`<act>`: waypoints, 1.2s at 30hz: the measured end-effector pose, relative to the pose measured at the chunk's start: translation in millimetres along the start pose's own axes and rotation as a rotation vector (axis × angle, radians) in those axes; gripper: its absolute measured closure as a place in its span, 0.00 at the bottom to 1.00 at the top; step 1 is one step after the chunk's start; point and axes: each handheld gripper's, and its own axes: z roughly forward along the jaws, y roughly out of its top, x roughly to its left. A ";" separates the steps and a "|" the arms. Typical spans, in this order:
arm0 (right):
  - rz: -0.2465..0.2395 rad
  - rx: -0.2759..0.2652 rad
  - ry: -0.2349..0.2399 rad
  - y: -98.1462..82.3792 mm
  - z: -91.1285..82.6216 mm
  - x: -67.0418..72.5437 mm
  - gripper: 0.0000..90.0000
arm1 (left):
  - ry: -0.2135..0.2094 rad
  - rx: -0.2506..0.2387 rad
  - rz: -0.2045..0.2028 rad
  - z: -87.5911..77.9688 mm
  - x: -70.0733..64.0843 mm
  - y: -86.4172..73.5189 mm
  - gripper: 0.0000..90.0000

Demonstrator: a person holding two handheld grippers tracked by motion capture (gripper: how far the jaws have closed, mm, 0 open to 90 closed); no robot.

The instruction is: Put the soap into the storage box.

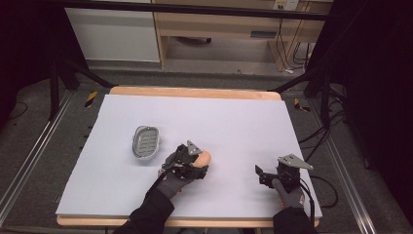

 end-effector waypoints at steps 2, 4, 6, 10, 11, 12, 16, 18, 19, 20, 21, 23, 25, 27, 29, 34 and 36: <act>-0.002 -0.002 0.000 0.1 -0.2 -0.2 0.05 | 0.002 -0.005 0.001 -4.1 0.5 0.0 0.35; -0.001 -0.003 0.000 0.1 -0.3 -0.2 0.05 | -0.001 -0.013 -0.001 -9.7 1.8 0.1 0.35; -0.001 -0.001 -0.001 0.0 -0.1 0.0 0.05 | 0.002 -0.022 -0.008 -13.6 2.2 0.2 0.35; 0.002 0.002 0.002 0.0 -0.4 0.6 0.05 | 0.011 -0.031 0.001 -23.2 4.6 0.1 0.35; 0.003 0.002 0.003 0.1 -0.5 0.7 0.05 | 0.012 -0.037 0.004 -26.1 5.4 -0.2 0.35; 0.001 0.001 0.002 0.0 -0.4 0.5 0.05 | 0.014 -0.041 0.000 -28.3 5.9 -0.6 0.35; 0.002 0.002 0.001 0.0 -0.3 0.8 0.05 | 0.019 -0.051 -0.005 -37.5 11.3 -2.7 0.35; -0.001 0.001 0.000 -0.1 0.0 0.7 0.05 | 0.024 -0.057 -0.012 -41.5 14.4 -5.0 0.35; -0.002 0.000 -0.001 0.0 -0.1 0.5 0.05 | 0.024 -0.058 -0.012 -42.9 16.0 -5.8 0.35; -0.002 0.000 -0.001 0.0 -0.2 0.4 0.05 | 0.029 -0.060 -0.016 -44.7 17.5 -7.2 0.35; -0.002 0.000 -0.001 0.0 -0.1 0.3 0.05 | 0.033 -0.060 -0.022 -46.9 19.1 -9.1 0.35; -0.001 0.002 -0.001 -0.1 0.0 0.7 0.05 | 0.035 -0.065 -0.022 -50.1 22.4 -12.3 0.35; -0.002 0.001 0.002 0.0 -0.2 1.0 0.05 | 0.040 -0.066 -0.027 -52.7 25.1 -15.1 0.35; -0.003 0.003 0.000 -0.2 0.3 1.0 0.05 | 0.040 -0.069 -0.039 -54.8 28.9 -18.1 0.35; -0.003 0.005 0.001 -0.6 0.8 1.4 0.05 | 0.046 -0.072 -0.045 -56.4 31.0 -19.9 0.35; -0.002 0.009 0.004 -0.8 1.2 2.3 0.05 | 0.055 -0.075 -0.052 -61.5 36.4 -22.9 0.35; -0.007 0.005 0.002 -0.8 1.1 2.3 0.05 | 0.060 -0.078 -0.058 -63.6 39.2 -23.4 0.35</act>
